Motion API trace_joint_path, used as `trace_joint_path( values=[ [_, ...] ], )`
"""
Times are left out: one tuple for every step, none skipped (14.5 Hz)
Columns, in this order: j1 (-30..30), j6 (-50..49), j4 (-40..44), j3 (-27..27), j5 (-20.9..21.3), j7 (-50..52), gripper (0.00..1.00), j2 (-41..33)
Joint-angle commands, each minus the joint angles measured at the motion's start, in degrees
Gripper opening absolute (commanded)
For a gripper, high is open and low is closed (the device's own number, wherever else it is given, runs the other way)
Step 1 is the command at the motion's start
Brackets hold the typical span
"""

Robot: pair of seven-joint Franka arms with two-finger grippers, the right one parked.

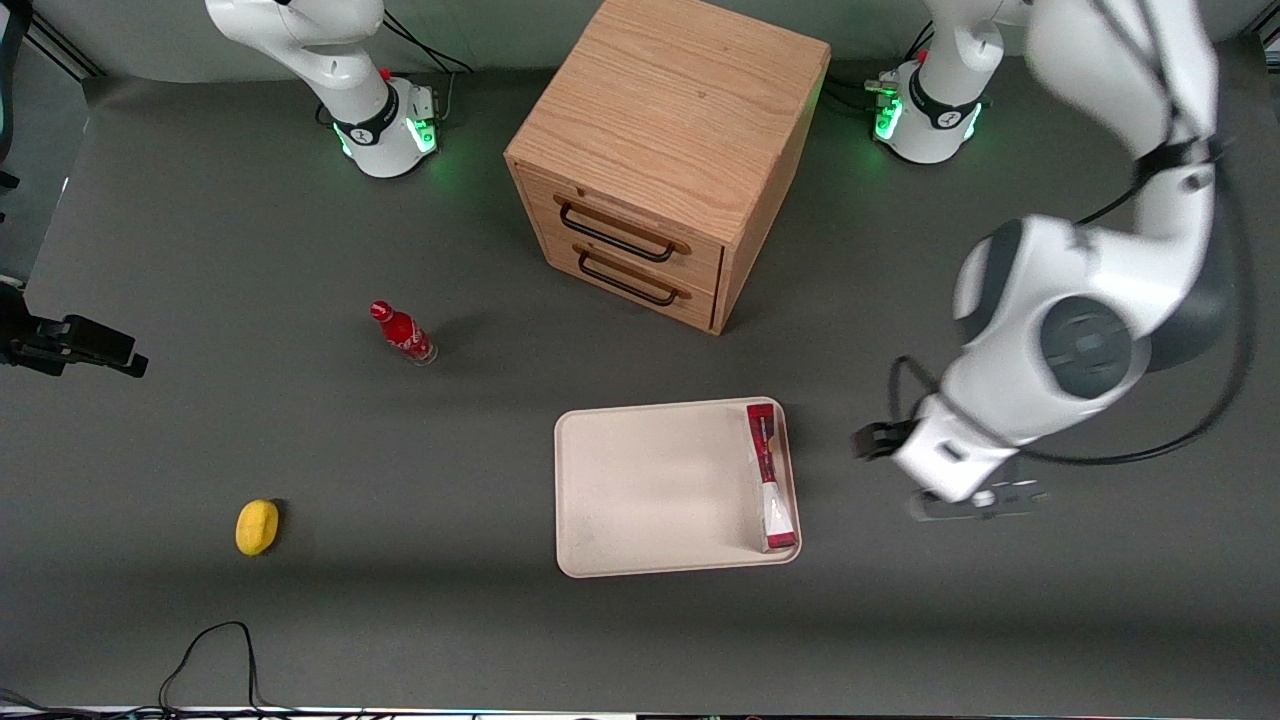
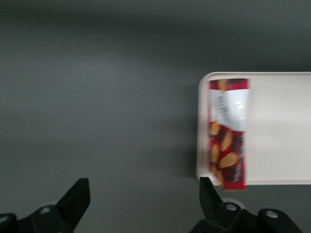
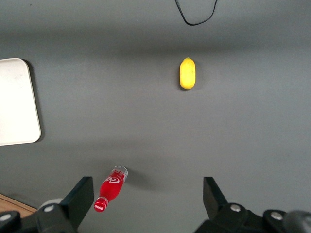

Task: Place red cookie box on tray
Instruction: 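Open the left gripper and raise it away from the tray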

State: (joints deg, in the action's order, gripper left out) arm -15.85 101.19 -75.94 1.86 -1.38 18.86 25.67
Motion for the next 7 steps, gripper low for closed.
trace_joint_path(
  values=[
    [3.44,-1.26,-11.56,0.07,0.23,-3.20,1.00,-10.70],
    [4.67,-1.26,-14.99,0.07,0.58,-4.43,1.00,-14.04],
    [6.51,-1.17,-18.07,0.07,0.76,-5.49,1.00,-17.29],
    [7.84,-1.17,-20.71,-0.02,0.76,-6.28,1.00,-20.28],
    [9.33,-1.17,-23.17,-0.10,0.85,-7.16,1.00,-23.27],
    [10.74,-1.26,-24.94,-0.45,0.85,-7.87,1.00,-25.74],
    [12.14,-1.26,-26.35,-0.72,0.85,-8.57,1.00,-27.94]
  ],
)
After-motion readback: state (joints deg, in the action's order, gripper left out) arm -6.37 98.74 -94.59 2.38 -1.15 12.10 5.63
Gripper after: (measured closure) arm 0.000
